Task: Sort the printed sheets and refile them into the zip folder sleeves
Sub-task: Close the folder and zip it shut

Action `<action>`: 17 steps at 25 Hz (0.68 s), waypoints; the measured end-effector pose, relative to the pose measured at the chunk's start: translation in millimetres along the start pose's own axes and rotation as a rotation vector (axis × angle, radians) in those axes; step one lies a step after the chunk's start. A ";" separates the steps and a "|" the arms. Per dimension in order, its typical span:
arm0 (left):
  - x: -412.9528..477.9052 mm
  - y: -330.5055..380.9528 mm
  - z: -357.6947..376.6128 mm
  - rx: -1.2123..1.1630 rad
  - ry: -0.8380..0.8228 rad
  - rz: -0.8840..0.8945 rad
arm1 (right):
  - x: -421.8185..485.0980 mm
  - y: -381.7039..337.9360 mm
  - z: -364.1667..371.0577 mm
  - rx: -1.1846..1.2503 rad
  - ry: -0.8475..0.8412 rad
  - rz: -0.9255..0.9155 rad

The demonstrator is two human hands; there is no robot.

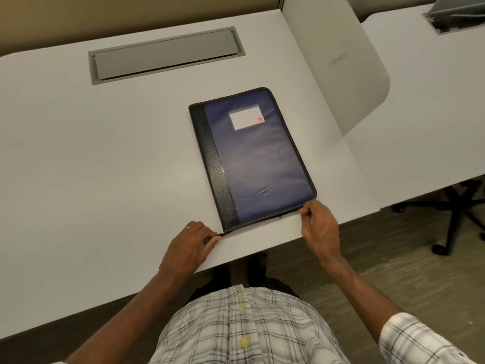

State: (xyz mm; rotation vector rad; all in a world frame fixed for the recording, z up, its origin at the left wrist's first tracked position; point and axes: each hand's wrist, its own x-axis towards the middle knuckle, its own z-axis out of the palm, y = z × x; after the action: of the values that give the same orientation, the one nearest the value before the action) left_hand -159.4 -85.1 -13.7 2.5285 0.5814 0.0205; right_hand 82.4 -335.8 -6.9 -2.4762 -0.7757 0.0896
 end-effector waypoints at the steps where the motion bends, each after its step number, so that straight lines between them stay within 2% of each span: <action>1: -0.7 -1.7 0.2 0.001 -0.010 0.003 | 6.7 10.4 -8.1 0.008 0.018 0.075; 3: -1.0 -5.2 -1.8 0.013 -0.029 0.006 | 18.2 22.7 -17.9 0.001 0.000 0.128; 5: 0.6 -4.5 -10.3 0.007 -0.041 0.004 | 22.9 28.9 -19.8 0.031 -0.053 0.084; 7: 8.1 5.5 -22.2 -0.125 -0.012 -0.044 | 24.8 31.0 -23.1 0.087 -0.094 0.066; 9: 28.0 25.5 -27.2 -0.219 0.060 0.038 | 27.0 35.3 -27.6 0.117 -0.139 0.066; 11: 64.2 55.4 -17.9 -0.138 0.080 0.234 | 27.4 37.0 -31.6 0.133 -0.159 0.063; 12: 88.2 71.6 -9.4 -0.057 0.041 0.289 | 28.4 36.6 -33.7 0.126 -0.158 0.062; 15: 149.4 104.8 17.1 0.312 -0.105 0.216 | 32.0 37.5 -37.6 0.086 -0.129 0.057; 17: 169.5 101.7 32.6 0.436 -0.082 0.158 | 36.1 40.2 -36.7 0.090 -0.112 0.035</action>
State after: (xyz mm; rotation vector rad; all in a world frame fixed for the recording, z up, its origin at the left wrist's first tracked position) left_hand 39.4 -109.6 -7.0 2.9760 0.3825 -0.1687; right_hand 140.9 -361.2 7.1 -2.4163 -0.7575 0.2720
